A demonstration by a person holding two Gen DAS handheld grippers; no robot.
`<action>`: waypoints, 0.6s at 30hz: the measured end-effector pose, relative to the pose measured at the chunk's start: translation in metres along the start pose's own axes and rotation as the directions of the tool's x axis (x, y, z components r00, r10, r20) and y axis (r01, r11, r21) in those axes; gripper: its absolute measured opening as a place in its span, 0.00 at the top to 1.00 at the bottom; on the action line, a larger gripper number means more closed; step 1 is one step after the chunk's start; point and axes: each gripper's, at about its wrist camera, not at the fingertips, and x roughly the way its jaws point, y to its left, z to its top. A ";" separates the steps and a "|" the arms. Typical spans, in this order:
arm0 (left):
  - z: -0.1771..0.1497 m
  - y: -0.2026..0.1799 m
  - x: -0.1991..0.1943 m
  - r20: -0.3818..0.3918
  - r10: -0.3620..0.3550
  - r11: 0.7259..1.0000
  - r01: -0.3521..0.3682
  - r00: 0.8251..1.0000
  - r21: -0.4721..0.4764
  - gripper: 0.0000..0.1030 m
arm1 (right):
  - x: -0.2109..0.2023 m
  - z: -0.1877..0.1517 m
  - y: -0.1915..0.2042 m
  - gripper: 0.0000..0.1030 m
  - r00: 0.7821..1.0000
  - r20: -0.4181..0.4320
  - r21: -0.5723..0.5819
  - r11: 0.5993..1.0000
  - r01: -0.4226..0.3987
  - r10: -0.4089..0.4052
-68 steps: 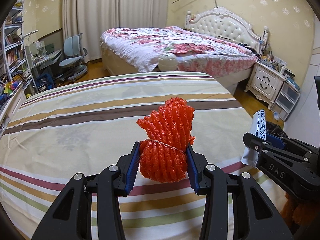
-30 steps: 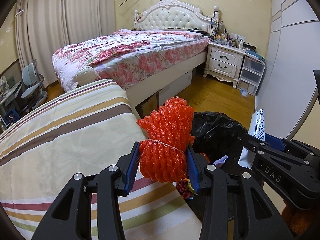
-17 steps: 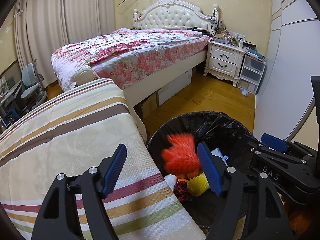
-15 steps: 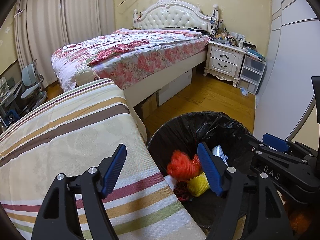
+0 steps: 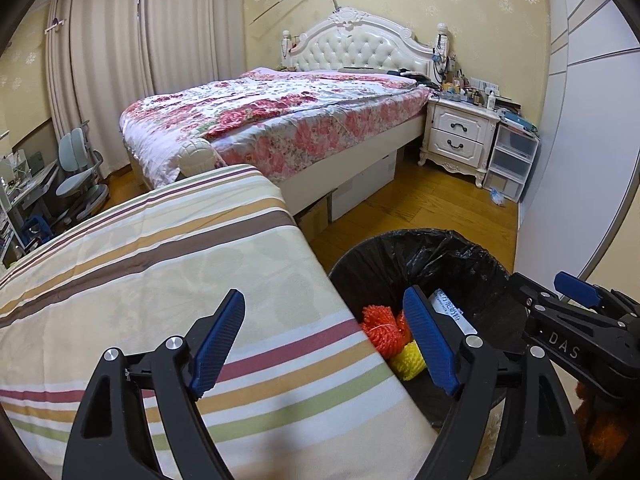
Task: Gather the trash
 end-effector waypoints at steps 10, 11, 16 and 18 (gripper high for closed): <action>-0.014 0.022 -0.035 0.025 0.018 0.999 -0.018 1.000 -0.030 0.22 | -0.043 -0.014 0.018 0.27 0.998 0.065 -0.046 0.999 -0.010 0.013; -0.015 0.024 -0.038 0.028 0.023 0.999 -0.022 0.999 -0.033 0.22 | -0.047 -0.015 0.019 0.26 0.997 0.072 -0.052 0.999 -0.009 0.012; -0.019 0.032 -0.054 0.053 0.037 0.998 -0.035 0.998 -0.046 0.22 | -0.064 -0.019 0.021 0.24 0.996 0.090 -0.061 0.998 -0.016 0.021; -0.020 0.034 -0.060 0.064 0.047 0.998 -0.044 0.997 -0.049 0.21 | -0.068 -0.021 0.023 0.24 0.995 0.094 -0.065 0.998 -0.018 0.024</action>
